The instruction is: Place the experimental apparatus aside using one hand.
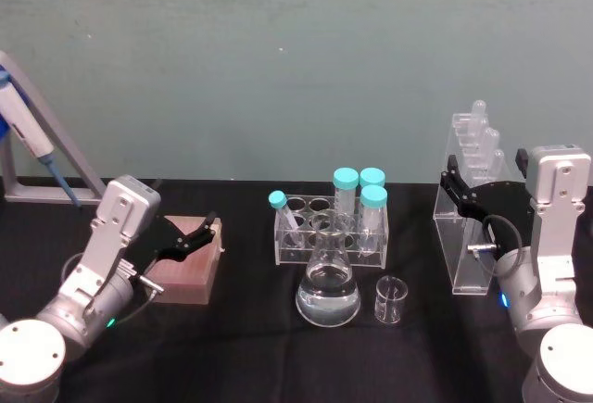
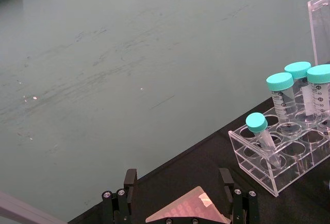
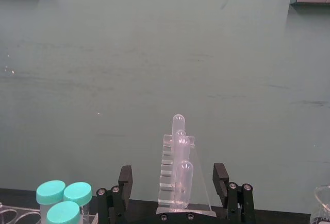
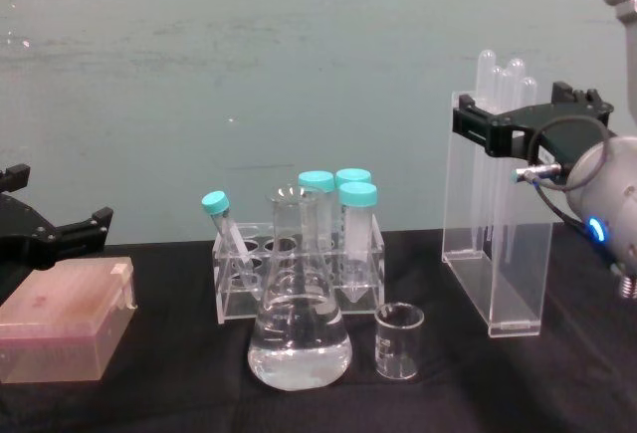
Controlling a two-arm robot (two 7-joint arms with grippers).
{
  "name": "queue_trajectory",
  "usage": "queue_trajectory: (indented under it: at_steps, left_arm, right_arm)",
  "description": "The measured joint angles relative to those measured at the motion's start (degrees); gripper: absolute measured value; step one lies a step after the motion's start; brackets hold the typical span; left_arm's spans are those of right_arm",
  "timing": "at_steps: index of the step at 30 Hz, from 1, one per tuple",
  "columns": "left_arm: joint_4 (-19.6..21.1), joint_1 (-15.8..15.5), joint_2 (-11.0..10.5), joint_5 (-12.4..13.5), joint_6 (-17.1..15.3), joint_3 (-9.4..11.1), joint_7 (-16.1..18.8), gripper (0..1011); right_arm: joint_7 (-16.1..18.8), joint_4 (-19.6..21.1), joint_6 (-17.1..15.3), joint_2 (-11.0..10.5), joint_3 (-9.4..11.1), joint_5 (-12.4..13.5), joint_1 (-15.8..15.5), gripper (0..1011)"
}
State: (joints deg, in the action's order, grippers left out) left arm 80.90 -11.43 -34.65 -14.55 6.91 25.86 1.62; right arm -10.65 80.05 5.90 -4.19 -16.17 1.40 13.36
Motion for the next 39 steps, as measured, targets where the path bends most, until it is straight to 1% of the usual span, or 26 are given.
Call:
queue_trajectory:
  at_steps: [10, 23, 39]
  left_arm:
    - [0.0, 0.0, 0.0, 0.0, 0.0, 0.0, 0.0, 1000]
    - [0.0, 0.0, 0.0, 0.0, 0.0, 0.0, 0.0, 1000]
    - [0.0, 0.0, 0.0, 0.0, 0.0, 0.0, 0.0, 1000]
  right_arm:
    - [0.8, -1.3, 0.0, 0.9, 1.3, -1.7, 0.1, 1000]
    - [3.2, -2.6, 0.9, 2.0, 3.5, -1.8, 0.2, 1000]
    - [5.6, -3.2, 1.3, 3.4, 5.4, -2.8, 0.3, 1000]
